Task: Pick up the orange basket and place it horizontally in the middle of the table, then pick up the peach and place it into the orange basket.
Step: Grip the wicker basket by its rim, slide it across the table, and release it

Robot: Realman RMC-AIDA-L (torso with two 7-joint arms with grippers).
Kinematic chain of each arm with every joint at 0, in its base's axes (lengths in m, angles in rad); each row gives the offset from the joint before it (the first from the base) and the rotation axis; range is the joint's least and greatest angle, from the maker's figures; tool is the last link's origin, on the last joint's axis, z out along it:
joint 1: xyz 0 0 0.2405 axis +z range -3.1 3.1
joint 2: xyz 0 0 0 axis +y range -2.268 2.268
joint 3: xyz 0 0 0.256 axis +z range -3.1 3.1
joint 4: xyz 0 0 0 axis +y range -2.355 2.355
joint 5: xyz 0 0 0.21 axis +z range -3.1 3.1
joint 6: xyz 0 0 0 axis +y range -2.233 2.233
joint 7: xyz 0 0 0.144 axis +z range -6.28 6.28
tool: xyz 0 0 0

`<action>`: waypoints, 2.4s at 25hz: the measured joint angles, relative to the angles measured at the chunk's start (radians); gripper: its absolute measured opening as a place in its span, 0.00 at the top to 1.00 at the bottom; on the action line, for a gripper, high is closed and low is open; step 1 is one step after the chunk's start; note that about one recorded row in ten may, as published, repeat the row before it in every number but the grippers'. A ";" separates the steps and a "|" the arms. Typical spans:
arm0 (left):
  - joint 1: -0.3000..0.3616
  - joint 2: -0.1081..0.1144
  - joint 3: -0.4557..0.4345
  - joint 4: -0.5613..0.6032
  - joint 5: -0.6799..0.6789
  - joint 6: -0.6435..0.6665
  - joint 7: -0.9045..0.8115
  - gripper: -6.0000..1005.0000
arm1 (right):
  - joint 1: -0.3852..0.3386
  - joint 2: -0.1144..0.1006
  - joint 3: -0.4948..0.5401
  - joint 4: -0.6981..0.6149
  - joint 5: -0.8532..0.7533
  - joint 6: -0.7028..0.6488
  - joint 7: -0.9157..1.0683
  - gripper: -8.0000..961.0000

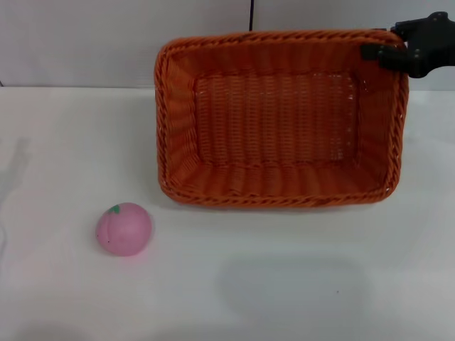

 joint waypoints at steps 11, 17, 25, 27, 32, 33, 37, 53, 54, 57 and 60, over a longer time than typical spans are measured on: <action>0.001 0.001 0.000 0.000 0.000 -0.001 -0.001 0.17 | -0.063 0.000 0.008 -0.025 0.182 -0.003 -0.044 0.53; 0.001 0.003 0.000 -0.002 0.000 0.000 -0.001 0.17 | -0.100 0.000 0.008 -0.032 0.199 -0.005 -0.041 0.49; -0.004 0.003 0.002 -0.002 0.000 0.000 -0.002 0.17 | -0.148 -0.001 0.009 -0.002 0.193 0.006 -0.012 0.49; -0.002 0.003 0.002 -0.001 0.000 0.000 -0.002 0.17 | -0.154 0.000 0.009 0.008 0.192 0.007 -0.013 0.49; 0.000 0.003 0.002 0.000 0.000 -0.001 -0.002 0.18 | -0.184 0.006 0.001 0.055 0.188 0.026 -0.018 0.49; -0.002 0.003 0.002 -0.001 0.000 -0.001 -0.003 0.18 | -0.191 0.014 0.000 0.072 0.188 0.049 -0.026 0.49; -0.006 0.003 0.003 -0.003 0.001 0.000 -0.005 0.18 | -0.192 0.023 -0.001 0.099 0.187 0.084 -0.040 0.49; -0.008 0.003 0.005 -0.010 -0.002 -0.001 -0.023 0.18 | -0.102 0.063 -0.018 0.229 0.186 0.321 -0.046 0.50; -0.008 0.003 0.005 -0.010 -0.002 -0.001 -0.023 0.18 | -0.102 0.063 -0.018 0.229 0.186 0.321 -0.046 0.50; -0.008 0.003 0.005 -0.011 -0.003 -0.001 -0.023 0.18 | -0.076 0.070 -0.052 0.260 0.186 0.370 -0.046 0.50; -0.008 0.003 0.005 -0.011 -0.004 -0.001 -0.024 0.18 | -0.061 0.076 -0.091 0.279 0.186 0.407 -0.046 0.53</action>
